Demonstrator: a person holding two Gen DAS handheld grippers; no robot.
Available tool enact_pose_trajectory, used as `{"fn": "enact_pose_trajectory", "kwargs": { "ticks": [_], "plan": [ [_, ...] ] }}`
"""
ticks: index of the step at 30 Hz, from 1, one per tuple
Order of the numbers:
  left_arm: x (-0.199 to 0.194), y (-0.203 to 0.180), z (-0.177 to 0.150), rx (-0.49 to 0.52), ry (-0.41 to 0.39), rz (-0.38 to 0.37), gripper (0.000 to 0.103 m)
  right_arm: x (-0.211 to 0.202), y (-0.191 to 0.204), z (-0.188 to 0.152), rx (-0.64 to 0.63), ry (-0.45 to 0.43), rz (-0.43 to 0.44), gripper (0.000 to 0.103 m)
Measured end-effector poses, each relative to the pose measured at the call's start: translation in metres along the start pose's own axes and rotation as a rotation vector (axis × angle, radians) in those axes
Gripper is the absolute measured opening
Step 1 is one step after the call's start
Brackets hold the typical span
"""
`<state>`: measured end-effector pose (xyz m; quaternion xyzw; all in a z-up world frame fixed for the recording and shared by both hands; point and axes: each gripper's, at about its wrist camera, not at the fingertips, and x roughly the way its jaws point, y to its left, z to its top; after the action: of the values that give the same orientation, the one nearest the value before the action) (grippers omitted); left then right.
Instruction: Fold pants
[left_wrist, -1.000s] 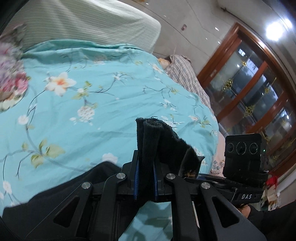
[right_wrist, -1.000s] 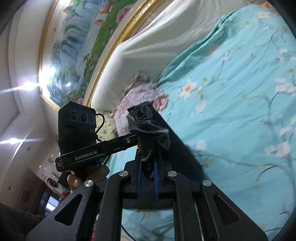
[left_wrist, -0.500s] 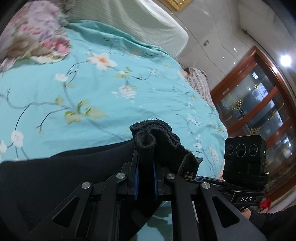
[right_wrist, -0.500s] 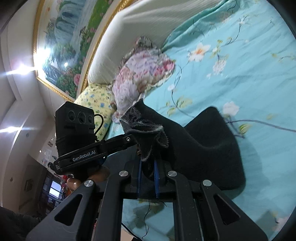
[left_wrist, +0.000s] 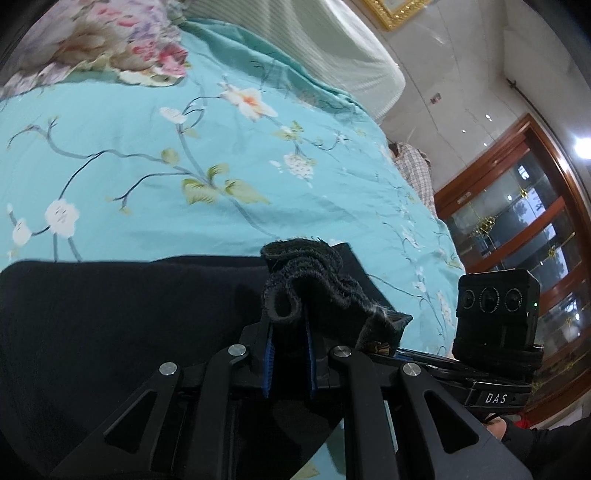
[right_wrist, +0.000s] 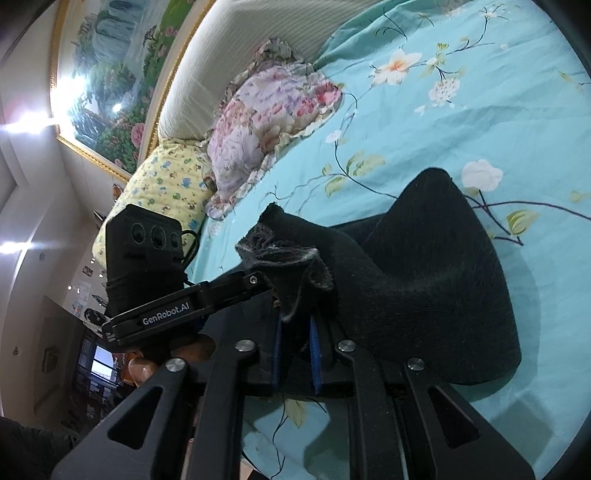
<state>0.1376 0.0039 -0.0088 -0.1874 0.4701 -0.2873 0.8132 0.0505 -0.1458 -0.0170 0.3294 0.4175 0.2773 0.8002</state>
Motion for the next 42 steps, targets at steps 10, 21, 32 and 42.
{"fn": "enact_pose_trajectory", "kwargs": {
  "ticks": [10, 21, 32, 42],
  "plan": [
    [-0.03, 0.027, -0.018, -0.104, -0.051, 0.058, 0.023, 0.015, 0.007, -0.005, -0.03, 0.062, -0.03, 0.039],
    [-0.081, 0.053, -0.051, -0.245, -0.15, 0.093, 0.03, 0.021, 0.038, -0.013, -0.133, 0.099, -0.049, 0.046],
    [-0.141, 0.068, -0.09, -0.369, -0.283, 0.178, 0.037, 0.029, 0.071, -0.008, -0.204, 0.117, -0.008, 0.046],
    [-0.183, 0.074, -0.126, -0.453, -0.369, 0.204, 0.041, 0.055, 0.104, -0.003, -0.281, 0.156, 0.033, 0.046]
  ]
}}
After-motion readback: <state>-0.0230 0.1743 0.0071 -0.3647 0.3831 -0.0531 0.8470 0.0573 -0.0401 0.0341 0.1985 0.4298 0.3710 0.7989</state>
